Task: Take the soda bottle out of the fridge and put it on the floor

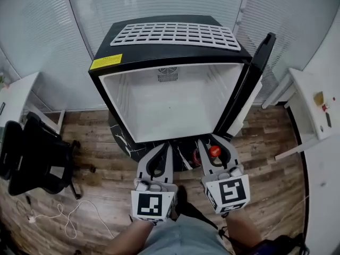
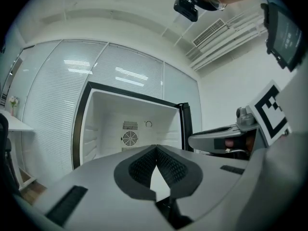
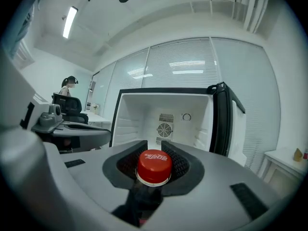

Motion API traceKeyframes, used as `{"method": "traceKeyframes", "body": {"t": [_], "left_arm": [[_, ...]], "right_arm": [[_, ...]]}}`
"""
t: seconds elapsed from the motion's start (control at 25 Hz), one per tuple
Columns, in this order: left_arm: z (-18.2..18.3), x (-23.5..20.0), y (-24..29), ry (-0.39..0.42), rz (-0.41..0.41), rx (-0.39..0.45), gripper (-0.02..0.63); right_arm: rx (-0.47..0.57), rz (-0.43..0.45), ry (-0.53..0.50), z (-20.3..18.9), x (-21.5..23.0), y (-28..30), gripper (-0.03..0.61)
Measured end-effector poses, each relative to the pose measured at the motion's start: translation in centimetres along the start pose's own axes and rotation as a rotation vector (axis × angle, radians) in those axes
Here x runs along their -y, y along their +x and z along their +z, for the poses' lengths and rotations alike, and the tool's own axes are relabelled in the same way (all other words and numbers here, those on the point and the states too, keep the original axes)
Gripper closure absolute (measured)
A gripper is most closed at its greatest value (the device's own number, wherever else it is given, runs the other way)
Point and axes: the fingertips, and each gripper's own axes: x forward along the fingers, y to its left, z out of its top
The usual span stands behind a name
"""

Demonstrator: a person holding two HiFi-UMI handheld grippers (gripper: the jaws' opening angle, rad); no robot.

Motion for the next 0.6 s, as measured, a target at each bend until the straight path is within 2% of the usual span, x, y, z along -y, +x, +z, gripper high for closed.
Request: {"method": "traceKeyframes", "body": {"t": [0.12,0.24,0.48,0.6], "left_arm": [[0.0,1.0,-2.3,-0.014,-0.048,-0.002,0.603],[0.1,2.3,-4.0,0.004,-0.104,-0.014,0.603],[-0.8,7.9,-6.3,-0.026,-0.298,-0.018,0.603],[-1.2,11.8,-6.9,0.004,-0.391,-0.033,0.603]], "right_arm": [[-0.007,-0.046,0.012,-0.4,-1.5,-2.7,0.474],[-0.008,-0.096,0.028,-0.8,-2.7,-5.7,0.474],[-0.009,-0.251,0.068,-2.1,-3.2,-12.3,0.476],[0.028,-0.351,0.07,-2.4,-2.1,-16.1,0.476]]}}
